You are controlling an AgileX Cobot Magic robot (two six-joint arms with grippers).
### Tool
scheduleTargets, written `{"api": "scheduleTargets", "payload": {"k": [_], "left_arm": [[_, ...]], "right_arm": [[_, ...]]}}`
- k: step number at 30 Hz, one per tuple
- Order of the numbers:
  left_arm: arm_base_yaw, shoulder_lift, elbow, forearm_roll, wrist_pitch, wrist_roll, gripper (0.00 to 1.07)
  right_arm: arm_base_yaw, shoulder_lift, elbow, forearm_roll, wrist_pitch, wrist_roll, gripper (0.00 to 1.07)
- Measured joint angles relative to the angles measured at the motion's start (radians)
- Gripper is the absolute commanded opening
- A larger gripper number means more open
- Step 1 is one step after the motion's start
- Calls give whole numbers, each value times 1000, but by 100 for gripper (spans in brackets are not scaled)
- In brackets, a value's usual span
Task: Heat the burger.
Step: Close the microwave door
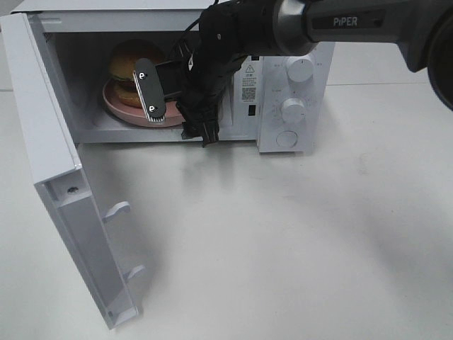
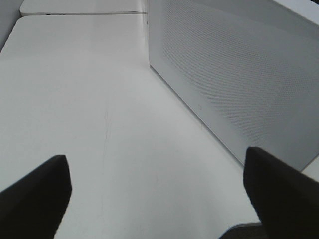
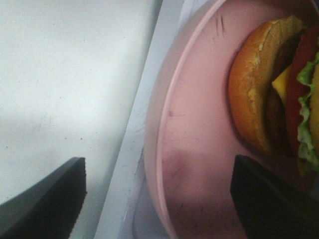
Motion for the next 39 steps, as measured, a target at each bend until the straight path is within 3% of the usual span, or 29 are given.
{"api": "scheduleTargets", "payload": {"k": [13, 15, 39], "left_arm": [[0, 0, 0, 0, 0, 0, 89], [0, 0, 0, 0, 0, 0, 89], [0, 0, 0, 0, 0, 0, 89]], "right_arm": [[0, -126, 188, -4, -115, -4, 77], [0, -165, 261, -4, -139, -4, 77], [0, -471, 591, -31, -187, 143, 76]]}}
